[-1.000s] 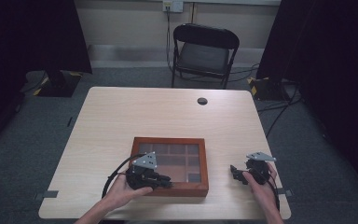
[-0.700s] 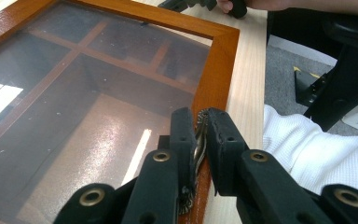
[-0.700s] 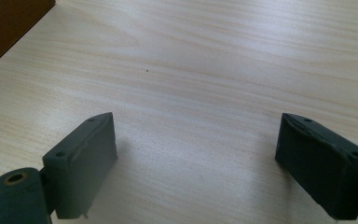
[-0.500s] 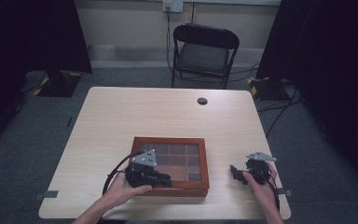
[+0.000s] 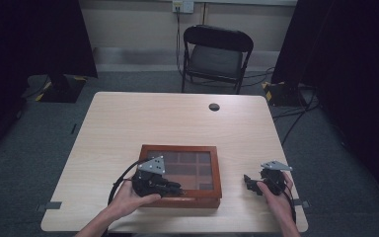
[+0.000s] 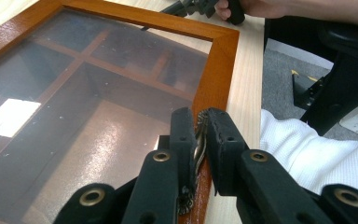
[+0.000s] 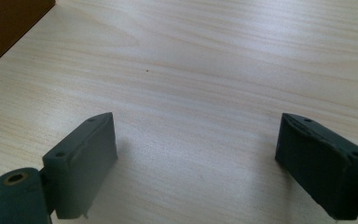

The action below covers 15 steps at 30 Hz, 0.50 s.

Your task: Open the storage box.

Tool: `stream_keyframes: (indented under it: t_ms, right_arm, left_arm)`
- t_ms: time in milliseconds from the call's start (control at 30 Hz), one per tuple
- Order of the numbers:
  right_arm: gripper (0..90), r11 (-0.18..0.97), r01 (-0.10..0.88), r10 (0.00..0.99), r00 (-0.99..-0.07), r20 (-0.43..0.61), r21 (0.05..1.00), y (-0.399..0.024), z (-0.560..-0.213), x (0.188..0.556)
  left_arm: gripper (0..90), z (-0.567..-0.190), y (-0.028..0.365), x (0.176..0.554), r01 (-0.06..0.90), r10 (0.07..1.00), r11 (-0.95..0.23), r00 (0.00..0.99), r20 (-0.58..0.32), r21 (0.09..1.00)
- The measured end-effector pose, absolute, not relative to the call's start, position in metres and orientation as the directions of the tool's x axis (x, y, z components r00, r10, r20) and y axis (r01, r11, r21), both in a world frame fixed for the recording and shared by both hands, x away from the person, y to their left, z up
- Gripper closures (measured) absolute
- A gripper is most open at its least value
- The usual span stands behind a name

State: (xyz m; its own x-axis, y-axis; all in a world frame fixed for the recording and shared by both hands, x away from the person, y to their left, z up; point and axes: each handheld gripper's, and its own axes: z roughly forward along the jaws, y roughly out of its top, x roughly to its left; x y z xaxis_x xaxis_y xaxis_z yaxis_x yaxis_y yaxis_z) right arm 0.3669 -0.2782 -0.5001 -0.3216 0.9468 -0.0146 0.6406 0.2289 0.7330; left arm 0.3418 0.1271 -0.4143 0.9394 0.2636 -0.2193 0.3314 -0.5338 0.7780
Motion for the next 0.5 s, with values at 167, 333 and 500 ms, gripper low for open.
stream_keyframes:
  t_ms: [167,333,500]
  right_arm:
    - [11.3,0.229,0.64,0.947,-0.322,-0.015,0.733,-0.2782,-0.5001,0.3669]
    - [11.3,0.229,0.64,0.947,-0.322,-0.015,0.733,-0.2782,-0.5001,0.3669]
    - [11.3,0.229,0.64,0.947,-0.322,-0.015,0.733,-0.2782,-0.5001,0.3669]
  left_arm:
    - [81.2,-0.4128,0.1268,0.342,0.329,0.263,-0.541,0.94,-0.216,0.774]
    - [81.2,-0.4113,0.1268,0.3427,0.331,0.265,-0.544,0.94,-0.217,0.771]
    - [81.2,-0.4083,0.1281,0.3437,0.339,0.268,-0.526,0.936,-0.227,0.78]
